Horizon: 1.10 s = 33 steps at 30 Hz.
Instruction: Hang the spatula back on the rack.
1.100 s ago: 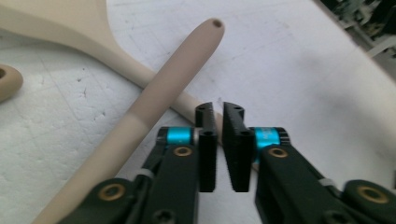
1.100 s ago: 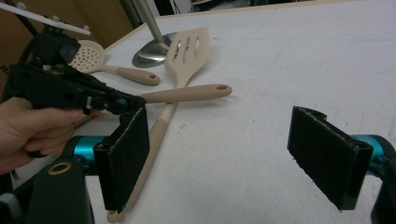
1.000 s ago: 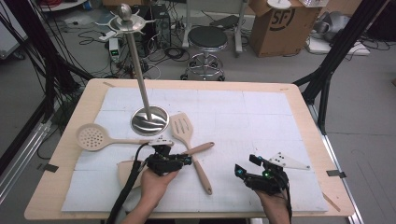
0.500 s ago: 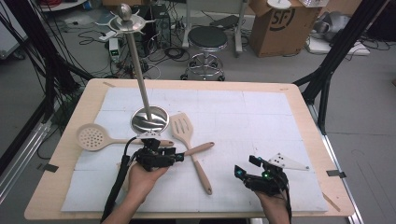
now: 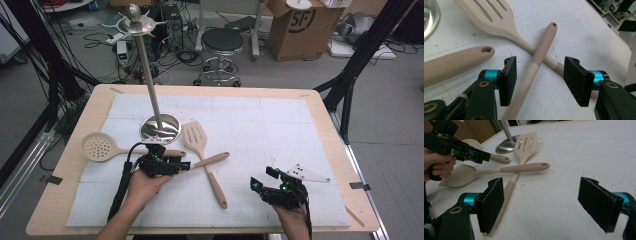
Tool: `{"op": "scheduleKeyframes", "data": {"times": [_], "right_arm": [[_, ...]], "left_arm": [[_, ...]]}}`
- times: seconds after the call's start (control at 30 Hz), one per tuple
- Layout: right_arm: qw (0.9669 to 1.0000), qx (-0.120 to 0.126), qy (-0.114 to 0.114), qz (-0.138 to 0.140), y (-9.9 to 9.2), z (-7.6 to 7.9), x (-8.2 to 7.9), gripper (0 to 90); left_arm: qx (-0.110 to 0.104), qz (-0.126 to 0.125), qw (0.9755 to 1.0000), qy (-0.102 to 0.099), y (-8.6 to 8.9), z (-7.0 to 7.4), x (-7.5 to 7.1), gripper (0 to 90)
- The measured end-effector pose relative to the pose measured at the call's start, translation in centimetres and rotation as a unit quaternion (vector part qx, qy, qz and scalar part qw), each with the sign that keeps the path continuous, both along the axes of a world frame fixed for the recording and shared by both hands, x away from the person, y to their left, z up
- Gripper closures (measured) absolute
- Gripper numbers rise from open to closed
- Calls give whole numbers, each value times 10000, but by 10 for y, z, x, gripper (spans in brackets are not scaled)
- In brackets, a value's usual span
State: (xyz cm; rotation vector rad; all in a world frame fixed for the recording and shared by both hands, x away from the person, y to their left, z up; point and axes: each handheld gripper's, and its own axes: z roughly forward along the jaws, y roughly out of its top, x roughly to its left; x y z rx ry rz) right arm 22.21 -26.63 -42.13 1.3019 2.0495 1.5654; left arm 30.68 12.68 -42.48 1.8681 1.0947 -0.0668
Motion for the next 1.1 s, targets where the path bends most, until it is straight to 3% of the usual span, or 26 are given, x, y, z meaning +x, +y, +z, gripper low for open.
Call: {"op": "scheduleKeyframes", "data": {"times": [0.2,0.3,0.67,0.93,1.1], "right_arm": [[10000,-15,-3,5,0,-1,1,209],[10000,-48,12,-3,1,-1,1,210],[10000,-34,11,-1,0,-1,1,209],[10000,-34,14,-21,-1,0,1,209],[10000,-26,6,-42,-1,0,1,209]], "left_arm": [[15,-288,9988,390,2,1,9,487],[145,-415,9976,531,3,-1,14,488],[440,-619,9941,773,3,-9,22,499],[869,-914,9879,900,-4,-17,22,550],[900,-911,9876,907,-5,-19,23,584]]}}
